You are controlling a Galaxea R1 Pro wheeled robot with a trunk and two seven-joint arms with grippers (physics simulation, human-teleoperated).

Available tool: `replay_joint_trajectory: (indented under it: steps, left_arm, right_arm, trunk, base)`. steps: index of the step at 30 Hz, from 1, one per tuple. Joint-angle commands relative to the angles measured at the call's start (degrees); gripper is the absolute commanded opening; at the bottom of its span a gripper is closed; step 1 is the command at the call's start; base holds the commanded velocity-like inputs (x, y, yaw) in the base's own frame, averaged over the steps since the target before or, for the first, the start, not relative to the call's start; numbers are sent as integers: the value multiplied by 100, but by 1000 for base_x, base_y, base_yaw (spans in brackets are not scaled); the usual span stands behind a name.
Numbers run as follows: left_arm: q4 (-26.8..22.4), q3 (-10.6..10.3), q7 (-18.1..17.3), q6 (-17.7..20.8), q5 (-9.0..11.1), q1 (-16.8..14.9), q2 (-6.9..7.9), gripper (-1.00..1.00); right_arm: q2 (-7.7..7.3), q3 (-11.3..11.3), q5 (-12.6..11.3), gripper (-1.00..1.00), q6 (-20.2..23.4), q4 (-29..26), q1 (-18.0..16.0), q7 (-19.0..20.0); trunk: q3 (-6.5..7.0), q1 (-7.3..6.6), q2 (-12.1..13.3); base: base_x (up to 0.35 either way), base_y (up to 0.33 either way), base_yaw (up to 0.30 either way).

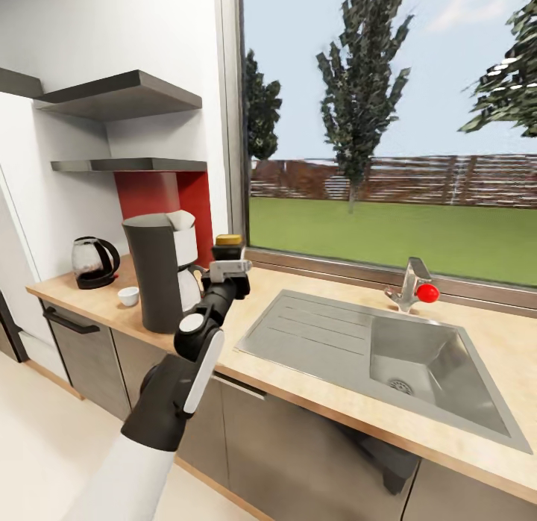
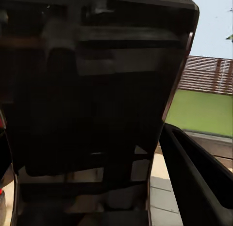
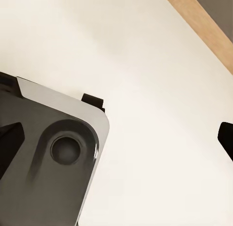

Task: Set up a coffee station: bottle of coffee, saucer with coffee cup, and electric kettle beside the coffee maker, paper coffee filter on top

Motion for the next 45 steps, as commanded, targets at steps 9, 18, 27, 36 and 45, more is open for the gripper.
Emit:
replay_joint_trajectory:
  steps: [9, 18, 27, 36, 45]
  left_arm:
    - [843, 5, 41, -7, 65, -473, 0, -100]
    - [1743, 7, 45, -183, 66, -936, 0, -100]
    - [2729, 253, 49, -557, 66, -1416, 0, -100]
    - [3574, 268, 50, -1030, 70, -1722, 0, -100]
    - [3669, 269, 50, -1173, 77, -1756, 0, -100]
  right_arm:
    - [-2, -2, 49, 100, -14, 2, -4, -2]
    - [-2, -2, 49, 100, -14, 2, -4, -2]
    - [-2, -2, 49, 100, -14, 2, -4, -2]
    - [-2, -2, 49, 100, -14, 2, -4, -2]
    - [-2, -2, 49, 100, -14, 2, -4, -2]
  trunk:
    - [-8, 0, -5]
    - [-8, 0, -5]
    - [-8, 0, -5]
    - [-8, 0, -5]
    - [-8, 0, -5]
  base:
    - [0, 0, 0]
    - [0, 0, 0]
    - [0, 0, 0]
    - [0, 0, 0]
    - [0, 0, 0]
